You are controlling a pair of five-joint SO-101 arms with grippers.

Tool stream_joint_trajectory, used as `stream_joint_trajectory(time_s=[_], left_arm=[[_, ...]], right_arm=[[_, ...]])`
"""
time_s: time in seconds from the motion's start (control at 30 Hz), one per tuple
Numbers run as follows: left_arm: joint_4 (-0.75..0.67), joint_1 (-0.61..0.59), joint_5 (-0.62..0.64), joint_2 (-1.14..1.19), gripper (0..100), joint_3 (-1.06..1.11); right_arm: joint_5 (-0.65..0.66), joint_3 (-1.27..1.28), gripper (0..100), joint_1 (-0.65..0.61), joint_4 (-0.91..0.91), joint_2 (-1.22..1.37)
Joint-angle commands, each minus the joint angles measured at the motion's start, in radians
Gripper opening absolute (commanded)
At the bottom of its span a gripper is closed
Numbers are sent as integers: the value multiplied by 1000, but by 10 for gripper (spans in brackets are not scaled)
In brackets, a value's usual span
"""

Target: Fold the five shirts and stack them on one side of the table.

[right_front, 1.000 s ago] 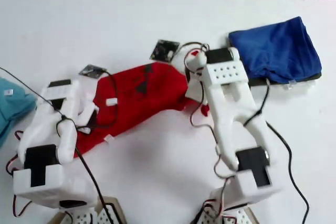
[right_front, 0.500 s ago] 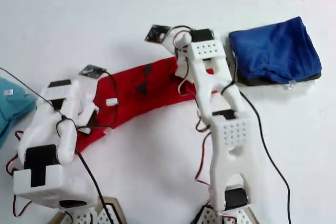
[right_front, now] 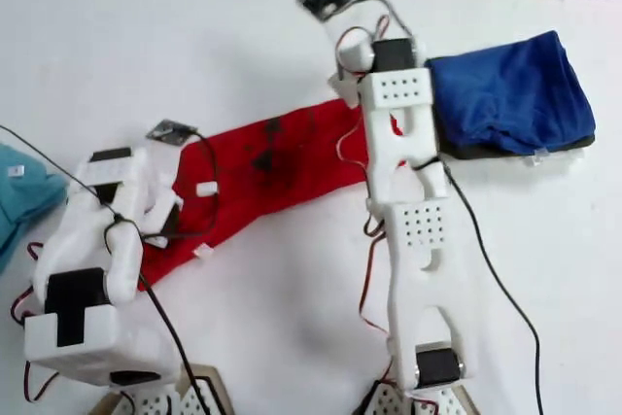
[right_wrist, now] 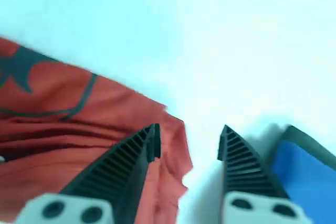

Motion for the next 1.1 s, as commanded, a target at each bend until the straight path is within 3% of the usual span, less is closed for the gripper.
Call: stream_joint_trajectory(time_s=[0.0,0.1,0.23,0.3,0.5,0.77,1.07], left_arm=[[-46,-9,-6,2,27,1],[-46,-9,-6,2,27,1],[-46,-9,-6,2,27,-1],[-46,-9,-6,2,27,-1],[-46,-9,-6,2,27,1],[-46,-9,-6,2,27,2],[-46,-8,-6,2,27,2]], right_arm=[[-17,-132,170,13,119,-13],[-17,-138,157,7,165,-13],[-23,-121,7,-12,163,-2],[-29,-83,39,-38,165,-12],[-166,52,19,-108,165,-13],[-253,161,19,-177,166,-104],[-273,669,19,-228,101,-404]])
